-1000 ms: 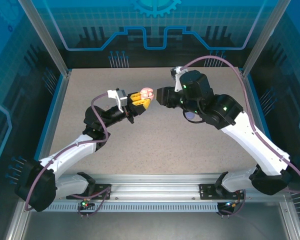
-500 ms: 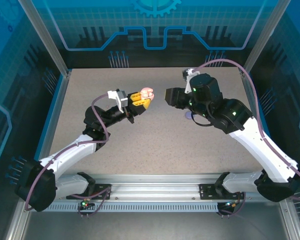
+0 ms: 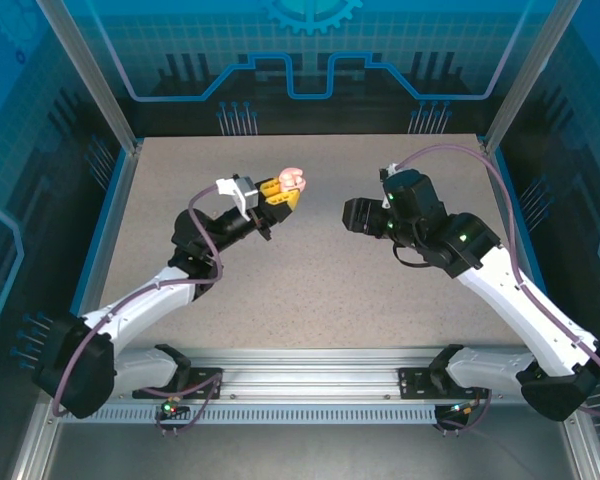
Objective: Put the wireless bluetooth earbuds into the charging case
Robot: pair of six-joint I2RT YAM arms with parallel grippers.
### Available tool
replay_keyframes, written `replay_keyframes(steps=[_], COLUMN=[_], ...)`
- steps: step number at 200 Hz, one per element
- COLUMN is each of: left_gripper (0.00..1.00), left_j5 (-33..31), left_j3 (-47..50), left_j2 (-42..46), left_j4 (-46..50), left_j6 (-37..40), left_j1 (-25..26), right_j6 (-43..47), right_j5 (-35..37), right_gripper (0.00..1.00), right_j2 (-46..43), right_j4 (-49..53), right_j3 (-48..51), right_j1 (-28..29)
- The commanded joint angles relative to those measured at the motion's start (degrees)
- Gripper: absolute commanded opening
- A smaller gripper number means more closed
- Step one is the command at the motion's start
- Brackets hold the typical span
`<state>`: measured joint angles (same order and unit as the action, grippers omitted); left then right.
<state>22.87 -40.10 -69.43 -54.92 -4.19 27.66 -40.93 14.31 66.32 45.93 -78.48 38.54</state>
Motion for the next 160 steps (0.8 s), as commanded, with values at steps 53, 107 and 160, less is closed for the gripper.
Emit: replay_keyframes(steps=[53, 107, 160], left_gripper=[0.00, 0.00, 0.00], left_j5=[-9.57, -18.17, -21.58], left_j3=[-3.44, -8.29, -14.21], left_j2=[-3.21, -9.46, -11.60], left_j4=[1.07, -2.69, 0.83], left_j6=[11.90, 4.38, 1.20], left_j1=[1.92, -2.33, -7.06], right_j6=[0.23, -0.51, 4.67], right_j5=[-5.48, -7.83, -11.67], right_gripper=[0.78, 0.80, 0.87], right_j2=[3.10, 14.95, 35.14], right_j4=[1.92, -7.46, -14.28], right_j3=[-3.80, 0.79, -7.33], right_j1=[-2.92, -3.26, -0.05])
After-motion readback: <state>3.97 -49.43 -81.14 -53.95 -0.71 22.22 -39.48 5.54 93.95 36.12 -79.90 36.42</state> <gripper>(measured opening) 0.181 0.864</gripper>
